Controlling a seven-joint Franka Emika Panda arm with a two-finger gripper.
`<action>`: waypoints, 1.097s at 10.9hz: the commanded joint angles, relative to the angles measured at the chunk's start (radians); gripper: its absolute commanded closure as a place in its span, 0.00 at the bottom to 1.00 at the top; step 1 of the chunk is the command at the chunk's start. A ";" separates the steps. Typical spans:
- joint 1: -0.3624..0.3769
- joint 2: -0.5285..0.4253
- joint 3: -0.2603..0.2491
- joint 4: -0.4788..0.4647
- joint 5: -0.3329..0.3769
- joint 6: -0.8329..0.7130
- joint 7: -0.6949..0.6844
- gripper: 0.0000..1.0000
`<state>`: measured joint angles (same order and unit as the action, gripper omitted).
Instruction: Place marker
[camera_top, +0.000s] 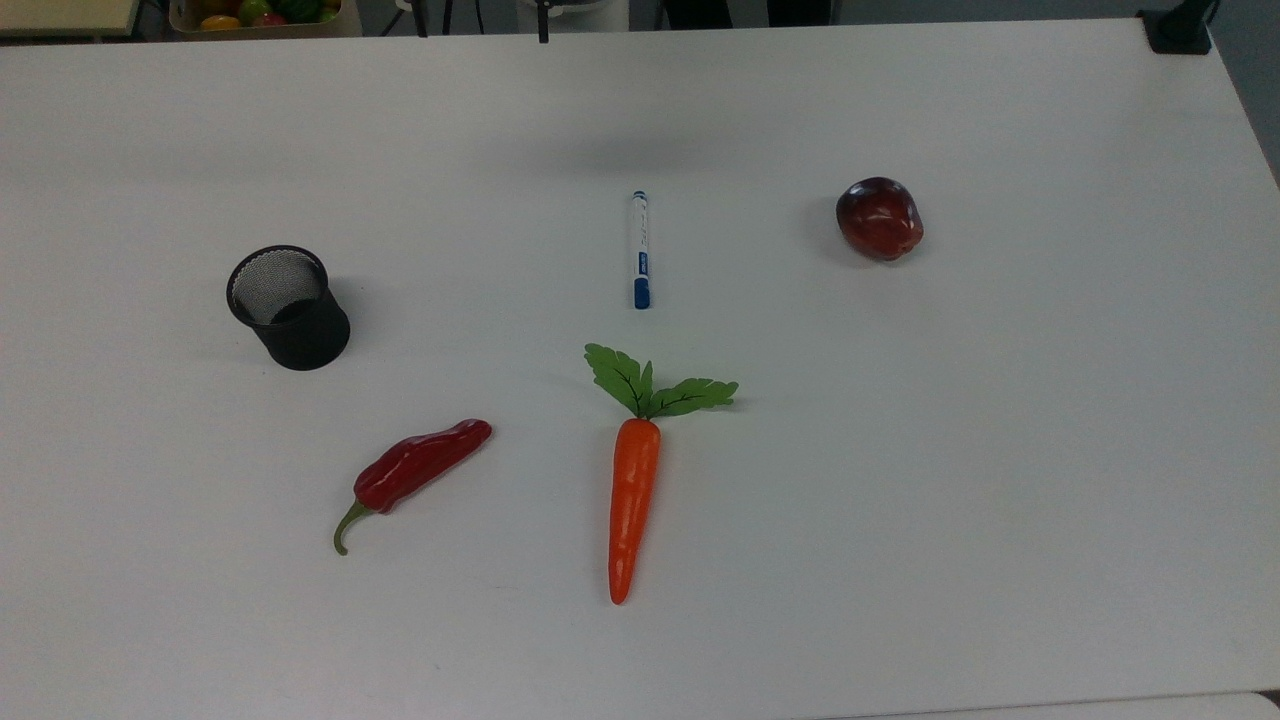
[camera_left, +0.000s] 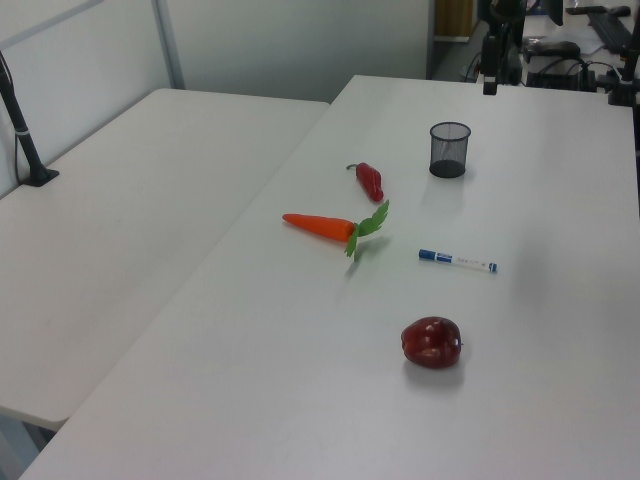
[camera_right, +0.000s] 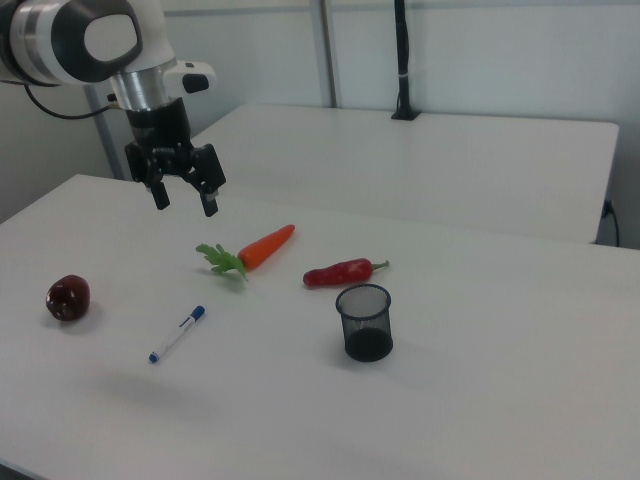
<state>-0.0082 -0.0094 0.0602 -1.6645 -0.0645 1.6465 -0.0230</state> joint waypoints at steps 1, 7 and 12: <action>-0.012 -0.011 0.009 -0.009 0.014 -0.004 -0.003 0.00; 0.031 0.003 0.015 -0.020 0.014 0.003 0.058 0.00; 0.114 0.081 0.015 -0.057 0.014 0.084 0.126 0.00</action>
<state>0.0684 0.0462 0.0785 -1.6928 -0.0608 1.6784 0.0691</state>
